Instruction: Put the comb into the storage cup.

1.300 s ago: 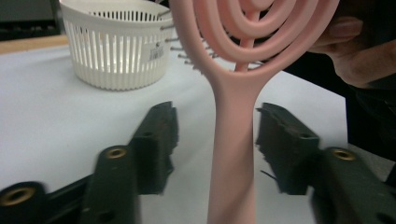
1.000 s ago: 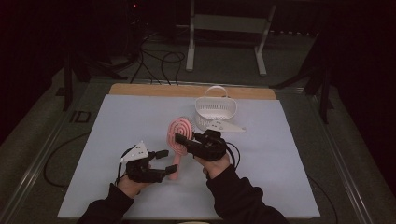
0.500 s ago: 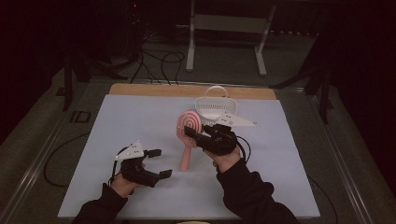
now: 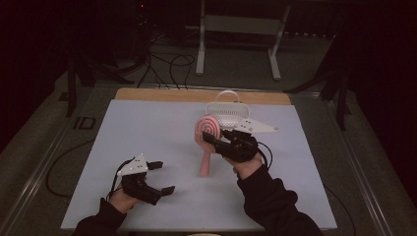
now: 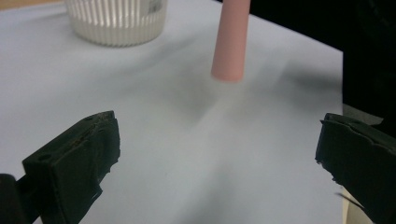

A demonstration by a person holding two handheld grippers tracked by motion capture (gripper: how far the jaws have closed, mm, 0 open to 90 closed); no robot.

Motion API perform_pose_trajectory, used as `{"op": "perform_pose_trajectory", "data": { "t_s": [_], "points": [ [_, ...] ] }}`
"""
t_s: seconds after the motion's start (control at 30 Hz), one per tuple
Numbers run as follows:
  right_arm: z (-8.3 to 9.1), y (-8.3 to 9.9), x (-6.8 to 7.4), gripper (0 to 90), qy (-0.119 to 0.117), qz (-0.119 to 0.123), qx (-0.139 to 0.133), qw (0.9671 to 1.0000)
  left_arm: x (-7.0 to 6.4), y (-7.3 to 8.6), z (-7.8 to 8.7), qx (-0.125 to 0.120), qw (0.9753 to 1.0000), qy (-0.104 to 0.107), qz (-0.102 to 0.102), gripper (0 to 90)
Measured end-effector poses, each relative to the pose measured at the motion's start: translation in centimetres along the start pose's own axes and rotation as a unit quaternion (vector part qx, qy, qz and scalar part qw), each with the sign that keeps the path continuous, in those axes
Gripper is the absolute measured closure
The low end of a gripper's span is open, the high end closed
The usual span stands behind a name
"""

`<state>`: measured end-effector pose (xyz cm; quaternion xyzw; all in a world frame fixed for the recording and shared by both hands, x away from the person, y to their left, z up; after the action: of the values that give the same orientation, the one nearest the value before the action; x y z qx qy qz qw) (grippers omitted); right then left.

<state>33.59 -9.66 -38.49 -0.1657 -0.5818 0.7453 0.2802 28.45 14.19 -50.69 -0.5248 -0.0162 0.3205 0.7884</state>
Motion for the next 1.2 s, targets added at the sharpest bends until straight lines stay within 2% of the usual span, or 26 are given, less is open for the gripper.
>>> {"op": "perform_pose_trajectory", "data": {
  "t_s": [0.23,0.3,0.6,0.7,1.0,1.2],
  "points": [
    [0.9,-0.2,-0.6,64.8,0.008,0.022,-0.004,0.9997,0.4,0.8,0.9,0.005,0.9996,-0.026,0.001,0.3],
    [1.1,-0.3,-0.7,64.8,0.010,0.031,-0.007,0.9994,0.6,0.9,1.2,0.005,0.9995,-0.029,0.006,0.3],
    [1.8,-0.2,-1.5,64.7,0.016,0.046,-0.007,0.9988,0.7,2.3,2.2,0.021,0.9989,-0.041,0.004,0.3],
    [2.1,-0.3,-1.7,64.7,0.018,0.058,-0.008,0.9982,0.7,2.7,2.4,0.025,0.9986,-0.048,0.002,0.3],
    [2.9,-1.1,-2.5,64.7,0.024,0.087,-0.013,0.9958,0.8,3.2,3.0,0.021,0.9976,-0.065,0.002,0.3],
    [3.5,-1.8,-3.1,64.7,0.035,0.102,-0.019,0.9940,1.0,3.4,3.2,0.019,0.9975,-0.068,0.007,0.3]
  ]
}}
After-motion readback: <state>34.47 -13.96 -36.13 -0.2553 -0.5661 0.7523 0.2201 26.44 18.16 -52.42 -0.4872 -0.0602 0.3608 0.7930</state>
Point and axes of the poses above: each handheld gripper's, and its own axes: z roughly backward along the jaws, y roughly out of its underside, x roughly to its left, the point moved 5 cm from there along -z, roughly forward along the jaws, and after that the axes turned 7 degrees about z, right-handed, at the moved point
